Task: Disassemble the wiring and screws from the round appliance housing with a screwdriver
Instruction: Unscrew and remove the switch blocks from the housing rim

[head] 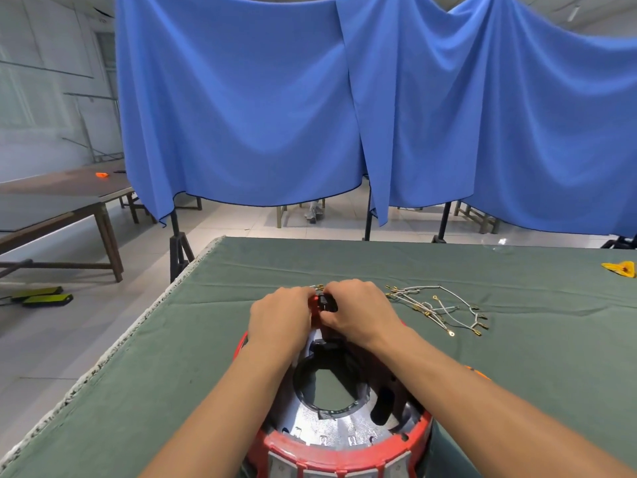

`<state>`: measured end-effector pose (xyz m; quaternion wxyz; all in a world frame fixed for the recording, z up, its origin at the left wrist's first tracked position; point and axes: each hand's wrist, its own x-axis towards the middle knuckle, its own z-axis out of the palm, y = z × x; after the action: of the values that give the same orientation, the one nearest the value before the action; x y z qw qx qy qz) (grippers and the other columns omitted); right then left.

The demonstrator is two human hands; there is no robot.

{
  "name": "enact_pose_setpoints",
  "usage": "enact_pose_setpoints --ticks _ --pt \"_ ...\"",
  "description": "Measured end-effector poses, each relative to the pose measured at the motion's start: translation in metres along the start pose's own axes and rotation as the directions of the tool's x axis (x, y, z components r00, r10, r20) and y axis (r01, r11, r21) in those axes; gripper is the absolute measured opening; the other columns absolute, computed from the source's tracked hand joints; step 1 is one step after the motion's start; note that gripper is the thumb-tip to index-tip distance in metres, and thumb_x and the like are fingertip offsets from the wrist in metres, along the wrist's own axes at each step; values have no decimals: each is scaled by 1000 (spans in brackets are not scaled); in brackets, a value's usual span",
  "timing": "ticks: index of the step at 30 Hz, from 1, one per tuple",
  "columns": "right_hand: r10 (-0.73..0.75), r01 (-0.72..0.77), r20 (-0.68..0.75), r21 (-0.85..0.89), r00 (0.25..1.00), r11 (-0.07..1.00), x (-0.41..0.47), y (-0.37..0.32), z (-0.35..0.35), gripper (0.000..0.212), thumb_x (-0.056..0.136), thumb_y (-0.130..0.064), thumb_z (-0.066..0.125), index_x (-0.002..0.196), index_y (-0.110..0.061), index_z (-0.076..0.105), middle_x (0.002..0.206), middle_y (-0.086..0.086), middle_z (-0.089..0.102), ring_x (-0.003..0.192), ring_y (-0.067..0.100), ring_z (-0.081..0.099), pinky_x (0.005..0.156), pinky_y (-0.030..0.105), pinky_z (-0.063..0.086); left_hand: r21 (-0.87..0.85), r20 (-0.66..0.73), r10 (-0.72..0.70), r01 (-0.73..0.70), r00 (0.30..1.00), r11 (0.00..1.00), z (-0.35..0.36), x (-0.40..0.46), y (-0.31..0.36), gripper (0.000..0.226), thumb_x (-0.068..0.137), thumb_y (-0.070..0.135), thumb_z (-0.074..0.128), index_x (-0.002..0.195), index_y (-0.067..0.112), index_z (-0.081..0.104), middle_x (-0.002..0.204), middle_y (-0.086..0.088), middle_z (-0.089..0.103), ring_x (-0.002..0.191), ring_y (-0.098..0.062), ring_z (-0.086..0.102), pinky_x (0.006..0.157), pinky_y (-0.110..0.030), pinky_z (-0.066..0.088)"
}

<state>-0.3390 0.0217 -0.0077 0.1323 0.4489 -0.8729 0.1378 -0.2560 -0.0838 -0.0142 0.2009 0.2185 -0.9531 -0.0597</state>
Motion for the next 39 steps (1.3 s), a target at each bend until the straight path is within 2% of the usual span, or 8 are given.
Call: enact_pose_setpoints --ticks 5,9,13,18,22,24,31,39 --pt "-13 13 2 -44 1000 999 -3 -2 -2 23 89 -31 55 99 -12 62 103 10 67 96 34 60 75 34 44 17 5 3 -3 1000 1000 0 0 0 25 87 34 48 110 36 59 100 0 65 99 -25 60 67 -30 33" --pt "-108 116 47 -223 993 968 -1 -7 -1 25 96 -22 45 112 -8 58 114 12 65 102 34 60 74 37 41 52 22 20 -22 1000 998 1 0 1 29 81 33 56 110 35 57 103 3 64 102 -24 60 68 -29 34" --pt "-158 166 50 -289 986 943 -2 -8 1 25 99 -17 38 115 -6 55 117 12 64 102 34 61 69 36 37 68 16 38 -39 999 997 1 -1 0 27 80 31 57 107 32 57 103 3 65 101 -25 60 67 -30 34" --pt "-48 49 6 -175 999 983 -5 -8 -3 26 94 -31 50 108 -11 59 111 10 66 101 33 60 78 37 45 31 20 26 -27 999 999 1 -2 -1 25 83 32 55 107 33 58 102 2 65 100 -24 59 67 -31 34" --pt "9 -11 -10 -183 1000 983 -9 -8 -3 24 91 -28 53 106 -11 59 107 9 64 98 31 60 72 34 41 17 27 10 -11 1000 1000 -1 -2 1 22 83 29 53 104 31 59 99 0 64 97 -25 60 66 -31 33" --pt "-46 52 28 -273 999 960 -8 -9 -2 22 94 -22 48 110 -10 57 110 10 64 100 32 61 68 33 36 27 29 12 -13 999 1000 -1 -3 1 23 83 29 54 105 31 59 100 0 64 97 -25 60 67 -30 33" --pt "-276 329 182 -443 944 834 -5 -8 -6 27 101 -9 33 121 -1 49 121 14 58 106 31 60 74 37 45 74 33 24 -26 999 997 0 -2 2 23 81 27 62 103 27 58 102 1 64 97 -26 60 65 -31 34" --pt "-457 589 376 -583 806 559 8 2 -18 32 98 -2 30 121 4 52 115 19 59 97 36 63 62 39 38 80 14 57 -58 998 995 1 -3 2 25 83 29 59 108 25 56 103 -1 63 98 -27 59 65 -31 33"
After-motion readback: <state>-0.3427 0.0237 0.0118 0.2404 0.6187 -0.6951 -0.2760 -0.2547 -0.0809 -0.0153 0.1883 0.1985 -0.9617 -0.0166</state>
